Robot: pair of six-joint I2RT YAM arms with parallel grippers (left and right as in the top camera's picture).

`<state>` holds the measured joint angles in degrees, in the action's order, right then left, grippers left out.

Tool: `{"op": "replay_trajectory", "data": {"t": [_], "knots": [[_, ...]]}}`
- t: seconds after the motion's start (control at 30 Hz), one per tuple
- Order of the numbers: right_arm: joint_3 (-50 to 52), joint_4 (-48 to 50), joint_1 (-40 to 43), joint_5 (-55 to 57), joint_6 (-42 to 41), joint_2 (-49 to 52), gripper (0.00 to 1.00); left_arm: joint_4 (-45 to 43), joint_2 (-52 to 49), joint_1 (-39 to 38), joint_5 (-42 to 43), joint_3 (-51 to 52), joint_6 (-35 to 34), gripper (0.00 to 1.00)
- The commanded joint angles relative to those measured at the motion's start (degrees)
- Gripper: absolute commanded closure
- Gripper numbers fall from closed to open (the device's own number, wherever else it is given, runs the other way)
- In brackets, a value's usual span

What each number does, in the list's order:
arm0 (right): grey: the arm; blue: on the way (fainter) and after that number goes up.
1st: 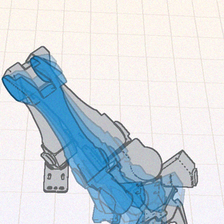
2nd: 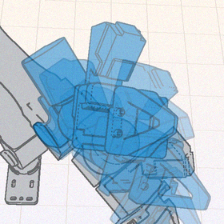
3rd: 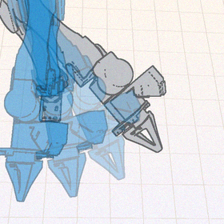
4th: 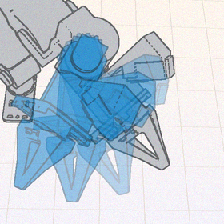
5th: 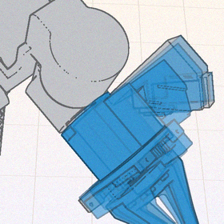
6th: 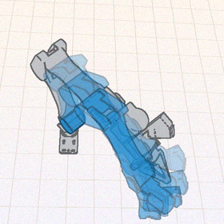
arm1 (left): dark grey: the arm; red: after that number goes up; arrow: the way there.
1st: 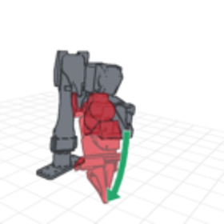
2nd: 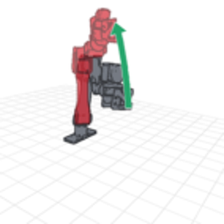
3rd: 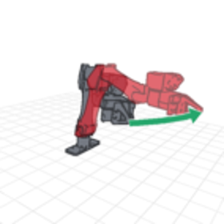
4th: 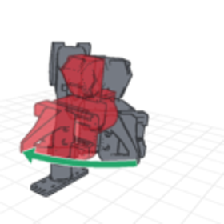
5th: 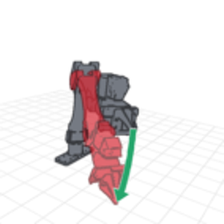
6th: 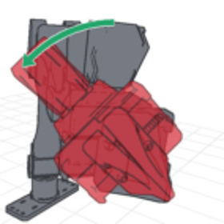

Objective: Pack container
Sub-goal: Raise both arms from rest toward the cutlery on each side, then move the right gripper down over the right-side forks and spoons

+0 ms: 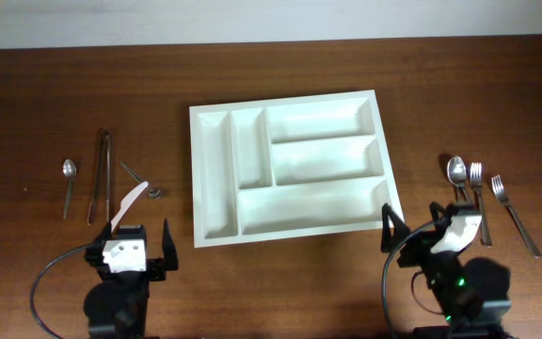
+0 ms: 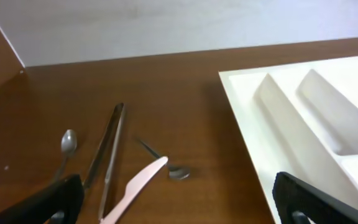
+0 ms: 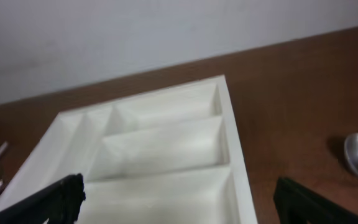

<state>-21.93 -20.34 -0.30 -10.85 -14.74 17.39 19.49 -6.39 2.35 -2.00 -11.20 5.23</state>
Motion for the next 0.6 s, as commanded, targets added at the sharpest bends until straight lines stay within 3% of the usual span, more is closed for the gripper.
{"op": "replay_trajectory", "data": {"t": [0.0,0.4,0.57], "knots": [[-12.7,-3.3,0.4,2.6,4.4,11.4,0.01,1.2,-7.2,-0.2,-4.8,-8.8,-0.2,0.01],[-57.4,-33.9,3.7,7.5,12.0,56.8,0.01,7.0,-38.8,0.0,-8.9,-35.9,0.9,0.01],[-68.9,-42.7,9.4,4.9,12.0,68.0,0.01,12.6,-52.3,2.1,-2.4,-46.6,1.3,0.01]]}}
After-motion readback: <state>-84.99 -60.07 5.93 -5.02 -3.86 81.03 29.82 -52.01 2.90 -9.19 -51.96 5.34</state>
